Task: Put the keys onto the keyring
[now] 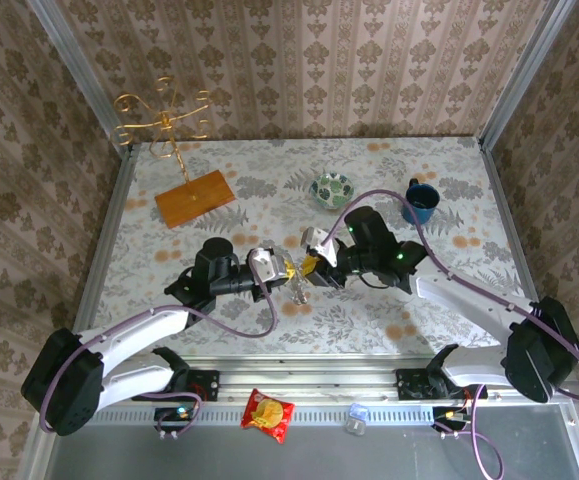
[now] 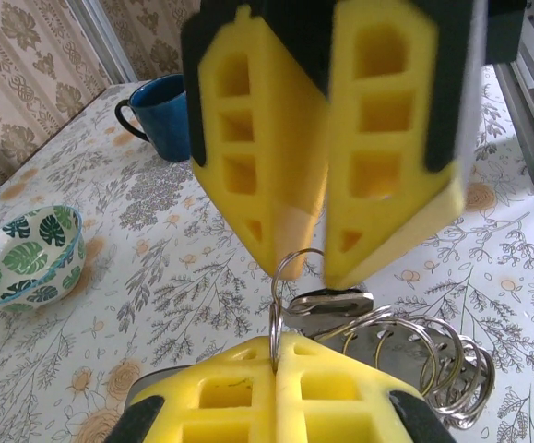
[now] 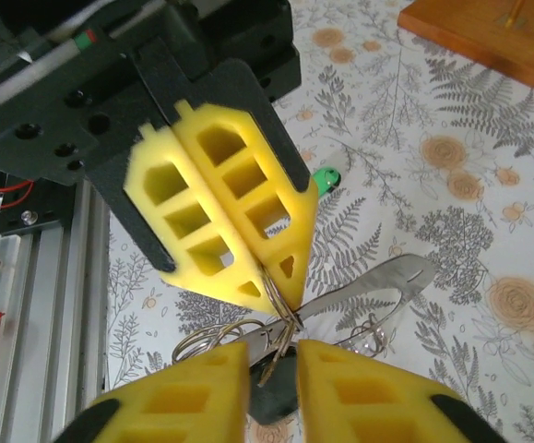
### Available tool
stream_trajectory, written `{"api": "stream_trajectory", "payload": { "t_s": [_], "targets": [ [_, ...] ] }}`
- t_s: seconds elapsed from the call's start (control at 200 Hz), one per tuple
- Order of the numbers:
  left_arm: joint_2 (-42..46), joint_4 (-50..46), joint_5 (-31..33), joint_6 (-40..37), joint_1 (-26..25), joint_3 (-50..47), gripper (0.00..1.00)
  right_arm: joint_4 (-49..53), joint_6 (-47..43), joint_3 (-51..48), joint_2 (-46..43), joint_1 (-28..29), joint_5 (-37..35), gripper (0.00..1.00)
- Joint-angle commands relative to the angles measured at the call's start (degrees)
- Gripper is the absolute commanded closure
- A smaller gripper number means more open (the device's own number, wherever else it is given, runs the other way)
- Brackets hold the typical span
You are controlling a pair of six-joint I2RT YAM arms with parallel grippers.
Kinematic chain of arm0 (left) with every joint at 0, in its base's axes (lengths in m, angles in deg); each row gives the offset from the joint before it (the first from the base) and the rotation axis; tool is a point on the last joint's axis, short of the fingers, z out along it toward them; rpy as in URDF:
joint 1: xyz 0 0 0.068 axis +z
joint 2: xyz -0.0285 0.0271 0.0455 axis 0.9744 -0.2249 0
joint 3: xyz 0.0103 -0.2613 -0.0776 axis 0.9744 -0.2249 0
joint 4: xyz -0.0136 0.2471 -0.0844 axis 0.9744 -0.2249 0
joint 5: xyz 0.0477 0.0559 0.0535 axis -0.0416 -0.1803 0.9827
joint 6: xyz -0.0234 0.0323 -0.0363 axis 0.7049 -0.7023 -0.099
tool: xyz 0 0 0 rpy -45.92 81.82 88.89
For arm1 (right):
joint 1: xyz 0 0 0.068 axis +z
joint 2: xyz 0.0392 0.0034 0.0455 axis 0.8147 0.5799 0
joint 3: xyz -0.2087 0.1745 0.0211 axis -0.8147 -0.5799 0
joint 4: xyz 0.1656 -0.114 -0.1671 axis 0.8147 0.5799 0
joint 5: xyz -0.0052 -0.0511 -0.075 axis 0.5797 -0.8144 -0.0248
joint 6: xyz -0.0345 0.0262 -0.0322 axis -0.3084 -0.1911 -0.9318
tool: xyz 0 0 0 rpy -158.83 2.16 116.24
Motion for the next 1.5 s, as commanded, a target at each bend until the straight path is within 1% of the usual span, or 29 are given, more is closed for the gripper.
{"api": "stream_trajectory", "payload": {
  "t_s": [0.0, 0.085, 0.24, 0.345, 0.54, 0.64, 0.705, 0.81, 0.86, 0.92, 1.02, 1.115, 1.25, 1.335, 1.36, 1.495],
  "targets": [
    [1.31, 3.09, -0.44, 0.6, -0.42, -0.42, 1.0, -0.13, 0.7, 1.68, 1.23, -0.34, 1.65, 0.88],
    [1.37, 3.04, -0.37, 0.64, -0.42, -0.57, 1.0, -0.48, 1.1, 1.49, 1.34, -0.49, 1.49, 1.0],
    [1.59, 3.88, -0.73, 1.02, -0.35, -1.12, 1.0, -0.63, 2.63, 0.5, 1.15, -2.58, 1.89, 1.0],
    [1.53, 8.28, -1.75, 2.55, -0.38, -2.33, 1.0, 0.06, 3.26, 0.52, 2.49, -3.76, 3.61, 1.0],
    [0.55, 10.43, -2.82, 2.97, -0.53, -2.47, 1.0, 1.49, 3.65, 2.86, 5.41, -3.9, 8.29, 1.0],
    [0.08, 11.45, -2.78, 3.14, -0.68, -2.92, 1.0, 1.36, 3.49, 3.18, 5.41, -3.9, 8.53, 1.0],
    [-0.15, 12.31, -2.74, 3.61, -0.67, -3.18, 1.0, -0.4, 3.47, 2.02, 5.07, -4.15, 8.27, 0.86],
    [-0.81, 14.35, -2.83, 5.01, -0.82, -3.91, 1.0, -7.99, 3.46, -2.97, 1.35, -4.6, 7.02, 0.67],
    [-1.33, 16.28, -2.87, 6.15, -0.91, -4.43, 1.0, -11.26, 2.75, -5.17, -0.32, -4.6, 6.59, 0.62],
    [-2.11, 19.52, -2.91, 7.76, -1.01, -5.24, 1.0, -13.78, 1.91, -6.71, -1.55, -4.54, 6.9, 0.6],
    [-3.49, 24.24, -2.91, 9.91, -1.03, -6.38, 1.0, -14.19, 0.54, -6.68, -1.37, -4.58, 7.73, 0.6],
    [-4.43, 27.47, -2.91, 11.28, -1.02, -7.04, 1.0, -14.47, -0.68, -6.79, -0.83, -4.51, 8.57, 0.65],
    [-5.02, 28.96, -2.91, 11.84, -0.95, -7.54, 1.0, -15.73, -1.3, -7.46, -0.08, -4.51, 9.13, 0.71],
    [-5.0, 29.52, -2.91, 12.18, -0.78, -7.74, 1.0, -15.54, -1.47, -7.37, 0.61, -4.49, 9.69, 0.71],
    [-5.0, 29.62, -4.53, 12.26, -0.77, -7.71, 1.0, -15.57, -1.52, -7.37, 0.74, -4.44, 9.94, 0.72],
    [-5.41, 30.8, -4.91, 12.95, -0.76, -7.93, 1.0, -15.97, -1.48, -7.13, 1.42, -4.34, 10.88, 0.74]
  ]
}}
